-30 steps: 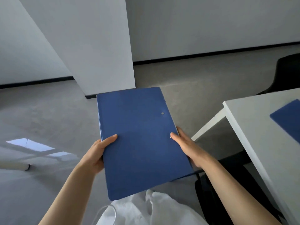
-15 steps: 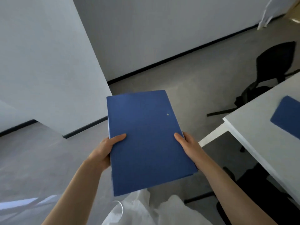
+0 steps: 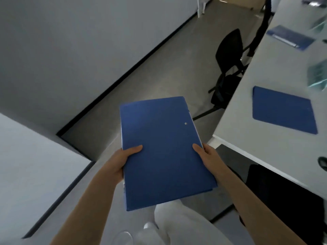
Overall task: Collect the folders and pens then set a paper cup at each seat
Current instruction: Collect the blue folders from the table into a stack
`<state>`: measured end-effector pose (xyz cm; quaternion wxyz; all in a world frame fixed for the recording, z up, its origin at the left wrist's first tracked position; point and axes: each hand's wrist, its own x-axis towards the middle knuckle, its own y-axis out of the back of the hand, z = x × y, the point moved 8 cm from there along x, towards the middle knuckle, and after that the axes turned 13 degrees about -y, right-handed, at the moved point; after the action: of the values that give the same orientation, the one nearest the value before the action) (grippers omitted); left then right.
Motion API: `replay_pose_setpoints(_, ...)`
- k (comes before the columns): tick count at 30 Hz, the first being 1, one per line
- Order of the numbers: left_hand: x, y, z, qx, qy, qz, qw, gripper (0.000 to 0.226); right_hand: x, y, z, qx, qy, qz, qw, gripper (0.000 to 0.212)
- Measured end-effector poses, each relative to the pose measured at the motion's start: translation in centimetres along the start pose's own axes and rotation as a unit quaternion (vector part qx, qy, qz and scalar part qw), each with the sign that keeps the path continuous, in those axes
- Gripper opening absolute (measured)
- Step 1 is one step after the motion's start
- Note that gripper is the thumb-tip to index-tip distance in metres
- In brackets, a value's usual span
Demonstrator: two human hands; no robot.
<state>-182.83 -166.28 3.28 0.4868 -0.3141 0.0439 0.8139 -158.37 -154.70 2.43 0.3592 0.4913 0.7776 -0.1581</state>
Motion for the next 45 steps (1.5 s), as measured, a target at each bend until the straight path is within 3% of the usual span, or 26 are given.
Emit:
replay_pose_setpoints(6, 10.1, -5.4, 5.6, 0.03, -0.013, -0.027, 0.999, 0.037, 6.7, 4.8, -6.5, 0.031, -0.021, 0.049, 0.998, 0.029)
replay_pose_setpoints(10, 15.3, -8.3, 9.0, 0.033, -0.023, -0.036, 0.999, 0.044, 10.1, 7.1, -11.2, 0.054, -0.022, 0.047, 0.997, 0.024)
replay_pose_setpoints(19, 26.9, -13.4, 14.7, 0.055, -0.001, -0.077, 0.995, 0.045, 17.8, 10.9, -17.0, 0.141, -0.064, 0.043, 0.987, 0.041)
replay_pose_setpoints(31, 44.2, -23.8, 24.0, 0.163, 0.033, -0.184, 0.969, 0.042, 27.2, 15.7, -23.3, 0.304, -0.078, 0.107, 0.943, 0.045)
replay_pose_setpoints(34, 46.9, -27.5, 25.0, 0.18, 0.037, -0.209, 0.96, 0.037, 28.3, 18.1, -23.5, 0.333, -0.088, 0.137, 0.929, 0.058)
replay_pose_setpoints(39, 50.9, -33.8, 25.2, 0.196, 0.051, -0.239, 0.95, 0.036, 30.1, 23.9, -23.1, 0.393, -0.08, 0.174, 0.899, 0.034)
replay_pose_setpoints(45, 55.0, -42.6, 24.5, 0.21, 0.052, -0.254, 0.943, 0.035, 33.5, 34.2, -20.8, 0.4, -0.119, 0.266, 0.869, 0.028)
